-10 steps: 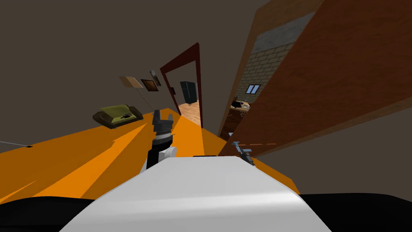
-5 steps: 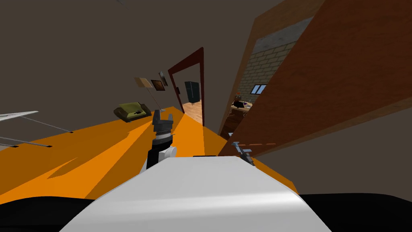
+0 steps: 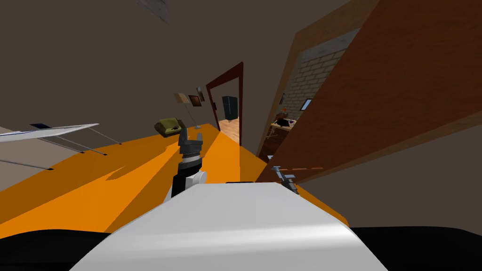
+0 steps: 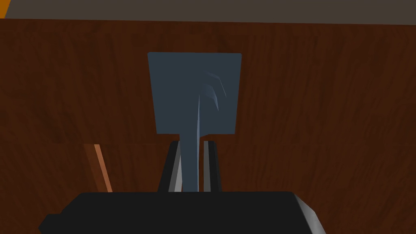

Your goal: Pull the door open

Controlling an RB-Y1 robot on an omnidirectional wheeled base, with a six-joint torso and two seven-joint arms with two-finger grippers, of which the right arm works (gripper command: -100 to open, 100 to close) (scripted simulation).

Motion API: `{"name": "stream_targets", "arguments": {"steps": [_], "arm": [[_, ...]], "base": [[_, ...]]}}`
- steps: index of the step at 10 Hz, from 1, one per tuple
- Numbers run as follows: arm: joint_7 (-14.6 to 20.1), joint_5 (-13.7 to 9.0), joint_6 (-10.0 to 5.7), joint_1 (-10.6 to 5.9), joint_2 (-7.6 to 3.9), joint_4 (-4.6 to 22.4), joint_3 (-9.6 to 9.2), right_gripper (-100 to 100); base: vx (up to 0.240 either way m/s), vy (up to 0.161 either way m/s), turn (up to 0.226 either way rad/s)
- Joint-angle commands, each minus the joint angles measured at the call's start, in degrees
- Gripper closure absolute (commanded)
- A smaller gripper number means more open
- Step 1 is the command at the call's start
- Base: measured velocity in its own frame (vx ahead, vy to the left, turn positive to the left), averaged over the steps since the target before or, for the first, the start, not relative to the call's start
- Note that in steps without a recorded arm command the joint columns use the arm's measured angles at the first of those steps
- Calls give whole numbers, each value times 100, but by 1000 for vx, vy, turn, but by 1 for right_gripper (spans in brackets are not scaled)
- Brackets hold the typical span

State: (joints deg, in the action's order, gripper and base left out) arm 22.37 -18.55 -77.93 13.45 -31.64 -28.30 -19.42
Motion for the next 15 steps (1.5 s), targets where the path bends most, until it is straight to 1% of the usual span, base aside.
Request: {"name": "stream_targets", "arguments": {"steps": [1,4,5,7,8,10,12,13,14,15], "arm": [[5,-27,-48,-6,-21,29,-14,100],[23,-57,-120,-35,-34,114,-59,100],[12,-38,-86,-31,-11,62,-69,100],[34,82,31,-334,82,173,-220,100],[42,124,67,-444,114,213,-272,100],[42,124,67,-444,114,213,-272,100],[42,124,67,-444,114,213,-272,100],[62,222,150,-699,189,304,-392,100],[67,249,173,-770,210,330,-425,100],[67,249,173,-770,210,120,-425,100]], "base": [[-221,-94,175],[-216,-56,150],[-96,-4,24],[-168,-28,-109],[-217,-41,-82],[-98,-3,-25],[-3,-3,0],[-116,-14,-120],[-183,-35,-85],[-120,-35,-20]]}}
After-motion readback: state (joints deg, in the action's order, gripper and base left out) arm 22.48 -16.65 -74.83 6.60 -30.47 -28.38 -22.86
